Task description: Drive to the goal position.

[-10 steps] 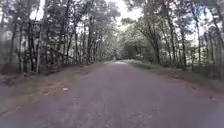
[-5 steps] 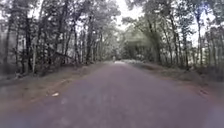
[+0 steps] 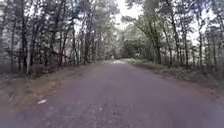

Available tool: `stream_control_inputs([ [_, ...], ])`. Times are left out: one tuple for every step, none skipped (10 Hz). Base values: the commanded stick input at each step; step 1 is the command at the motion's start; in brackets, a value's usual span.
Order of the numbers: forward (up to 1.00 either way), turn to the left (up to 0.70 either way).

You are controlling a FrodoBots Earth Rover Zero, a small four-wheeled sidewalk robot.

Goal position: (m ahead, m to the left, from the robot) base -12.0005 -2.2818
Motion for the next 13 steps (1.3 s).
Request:
stream_control_inputs([
  [0.00, -0.70],
  [0.00, -0.70],
  [0.00, -0.70],
  [0.00, -0.70],
  [0.00, -0.70],
  [0.00, -0.70],
  [0.00, -0.70],
  [0.00, -0.70],
  [0.00, -0.70],
  [0.00, -0.70],
  [0.00, -0.70],
  [0.00, -0.70],
  [0.00, -0.70],
])
